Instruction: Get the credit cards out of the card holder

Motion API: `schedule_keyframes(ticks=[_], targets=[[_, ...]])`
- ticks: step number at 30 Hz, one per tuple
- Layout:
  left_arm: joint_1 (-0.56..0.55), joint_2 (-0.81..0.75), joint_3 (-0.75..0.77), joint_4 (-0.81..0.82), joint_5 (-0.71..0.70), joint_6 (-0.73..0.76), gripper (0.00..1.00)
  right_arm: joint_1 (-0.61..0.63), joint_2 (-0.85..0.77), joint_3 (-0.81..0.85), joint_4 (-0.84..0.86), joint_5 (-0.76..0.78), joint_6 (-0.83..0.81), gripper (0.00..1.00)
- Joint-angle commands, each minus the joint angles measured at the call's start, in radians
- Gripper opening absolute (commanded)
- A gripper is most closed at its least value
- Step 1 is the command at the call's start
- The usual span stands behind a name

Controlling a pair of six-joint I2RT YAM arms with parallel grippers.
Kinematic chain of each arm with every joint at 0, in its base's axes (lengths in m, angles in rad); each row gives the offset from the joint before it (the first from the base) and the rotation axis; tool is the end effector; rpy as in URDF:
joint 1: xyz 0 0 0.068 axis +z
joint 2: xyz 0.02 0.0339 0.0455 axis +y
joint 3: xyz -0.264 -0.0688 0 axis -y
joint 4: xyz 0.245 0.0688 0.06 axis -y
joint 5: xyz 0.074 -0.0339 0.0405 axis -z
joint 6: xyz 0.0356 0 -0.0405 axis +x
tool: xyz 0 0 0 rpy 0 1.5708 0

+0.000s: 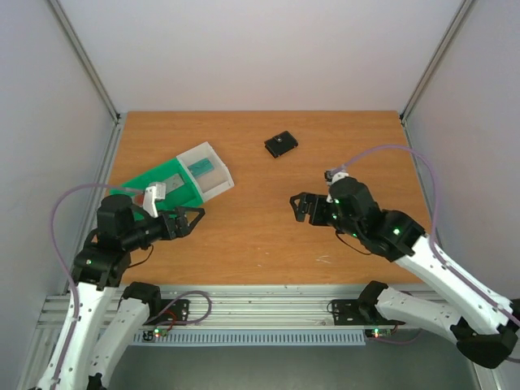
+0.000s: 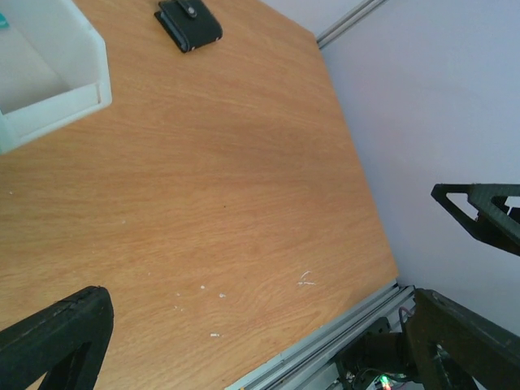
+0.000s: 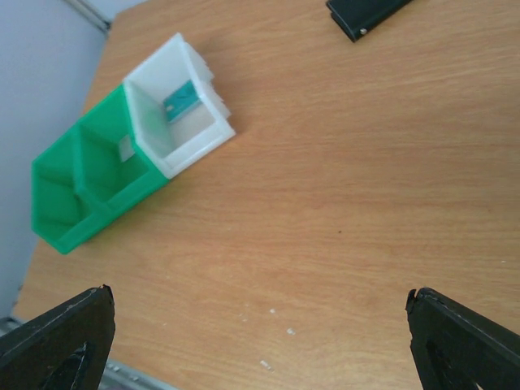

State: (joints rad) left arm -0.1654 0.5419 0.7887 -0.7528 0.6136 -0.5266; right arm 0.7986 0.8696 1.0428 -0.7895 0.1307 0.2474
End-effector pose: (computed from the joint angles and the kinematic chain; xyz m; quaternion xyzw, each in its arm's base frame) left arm 0.1021 -0.0378 0.3177 0.0033 0.8355 -0.4089 0.3670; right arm 0.1218 0.1185 0.3534 -0.2123 0.8611 0.1787 0.4261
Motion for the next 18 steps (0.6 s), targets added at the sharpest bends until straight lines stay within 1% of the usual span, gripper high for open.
schedule_keyframes(ticks=[1,5,9,12,15,16,18], targets=[[0.003,0.035,-0.046,0.118,0.045,0.003,0.99,0.007,0.109,0.021,0.060,0.097,-0.015,0.98],[-0.002,0.045,-0.093,0.165,0.030,0.004,0.99,-0.013,0.233,0.020,0.152,0.089,-0.025,0.98],[-0.003,0.088,-0.116,0.200,0.032,0.008,0.99,-0.084,0.361,0.010,0.283,0.022,-0.019,0.97],[-0.005,0.128,-0.082,0.176,0.007,0.007,0.99,-0.167,0.445,-0.004,0.402,-0.077,0.012,0.91],[-0.006,0.138,-0.045,0.129,-0.085,0.018,0.99,-0.244,0.527,-0.018,0.527,-0.165,0.058,0.82],[-0.006,0.136,-0.041,0.119,-0.124,0.016,0.99,-0.265,0.552,-0.020,0.574,-0.181,0.076,0.79],[-0.006,0.120,-0.041,0.118,-0.159,0.020,0.99,-0.304,0.613,-0.014,0.640,-0.202,0.100,0.72]])
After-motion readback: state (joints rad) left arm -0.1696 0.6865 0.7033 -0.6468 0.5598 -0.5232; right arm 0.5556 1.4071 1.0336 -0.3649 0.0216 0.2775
